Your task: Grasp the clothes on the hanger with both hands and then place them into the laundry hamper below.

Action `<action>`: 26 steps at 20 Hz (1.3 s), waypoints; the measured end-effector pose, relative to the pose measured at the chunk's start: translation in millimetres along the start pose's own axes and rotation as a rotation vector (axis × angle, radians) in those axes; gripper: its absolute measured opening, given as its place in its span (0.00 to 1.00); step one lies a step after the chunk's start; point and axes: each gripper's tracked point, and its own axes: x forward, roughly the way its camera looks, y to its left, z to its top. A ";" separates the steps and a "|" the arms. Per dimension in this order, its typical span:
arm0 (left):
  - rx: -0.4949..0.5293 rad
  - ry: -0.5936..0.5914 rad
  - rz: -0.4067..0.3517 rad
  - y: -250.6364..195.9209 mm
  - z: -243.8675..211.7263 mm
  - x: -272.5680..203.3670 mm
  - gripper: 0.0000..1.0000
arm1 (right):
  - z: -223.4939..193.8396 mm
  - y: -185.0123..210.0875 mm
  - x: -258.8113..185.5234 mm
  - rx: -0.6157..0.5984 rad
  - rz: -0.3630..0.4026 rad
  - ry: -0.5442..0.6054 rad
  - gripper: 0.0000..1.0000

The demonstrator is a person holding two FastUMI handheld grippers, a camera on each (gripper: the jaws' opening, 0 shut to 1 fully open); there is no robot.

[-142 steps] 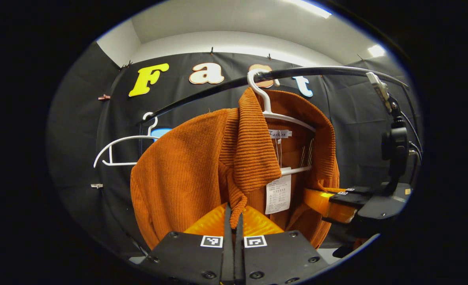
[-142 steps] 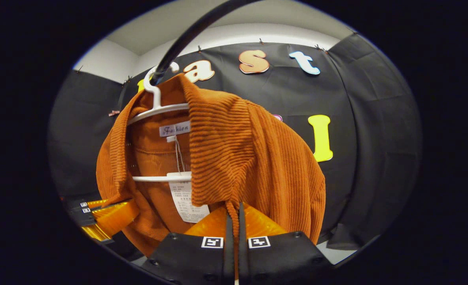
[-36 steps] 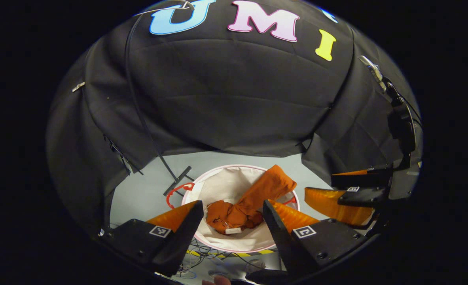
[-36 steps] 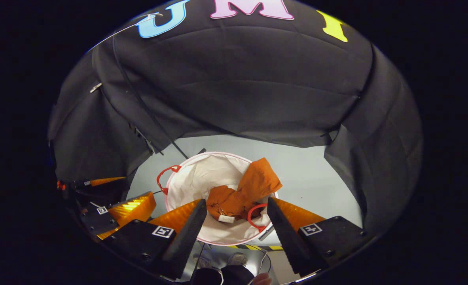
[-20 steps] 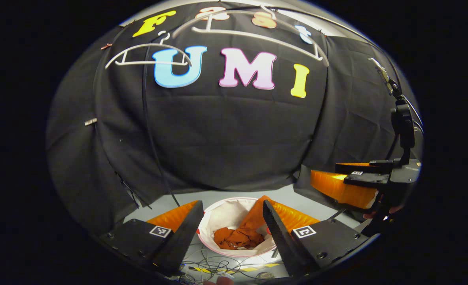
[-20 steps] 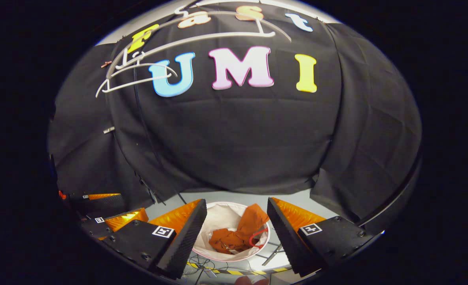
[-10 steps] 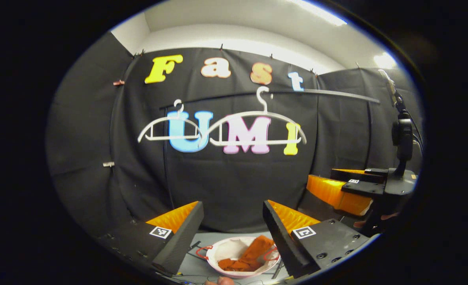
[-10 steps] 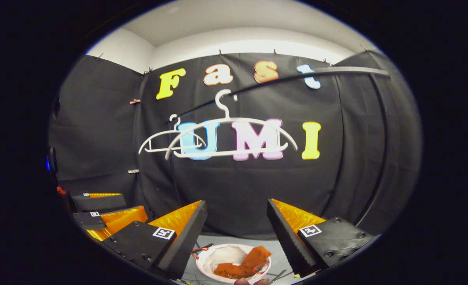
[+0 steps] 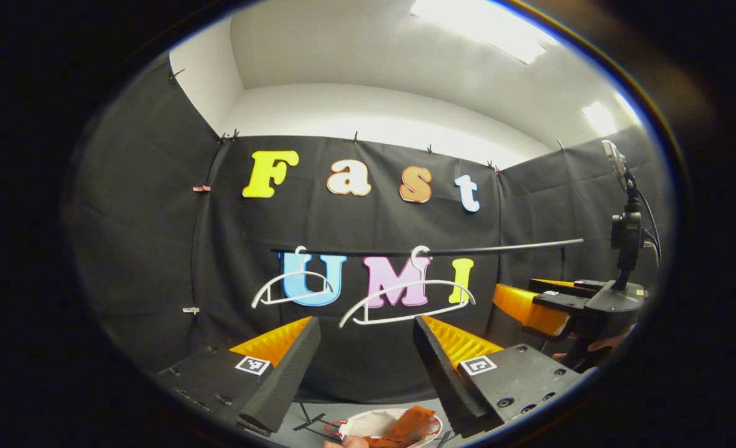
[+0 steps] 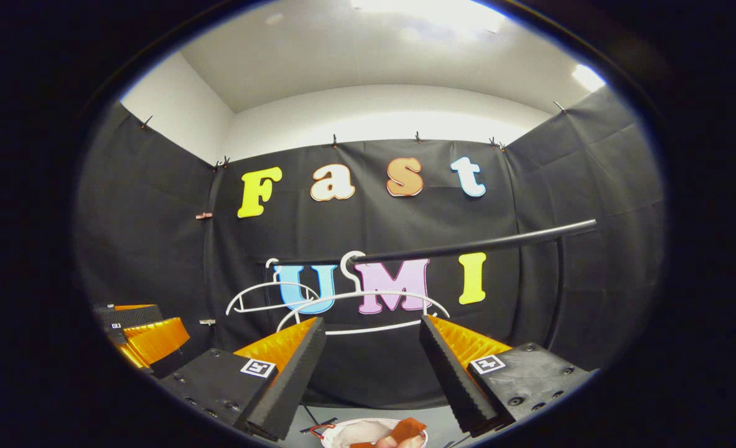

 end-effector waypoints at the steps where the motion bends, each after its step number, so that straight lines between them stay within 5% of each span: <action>1: 0.009 -0.015 0.007 6.9 6.9 -7.6 0.94 | 13.0 1.7 -1.8 -0.015 -0.002 -0.025 1.00; 8: 0.053 -0.070 0.045 42.1 38.6 -30.2 0.95 | 60.7 2.1 -16.8 -0.057 -0.019 -0.115 0.97; 26: 0.094 0.021 0.099 55.0 24.1 -11.9 0.95 | 34.6 14.0 -18.4 -0.101 -0.036 -0.054 0.97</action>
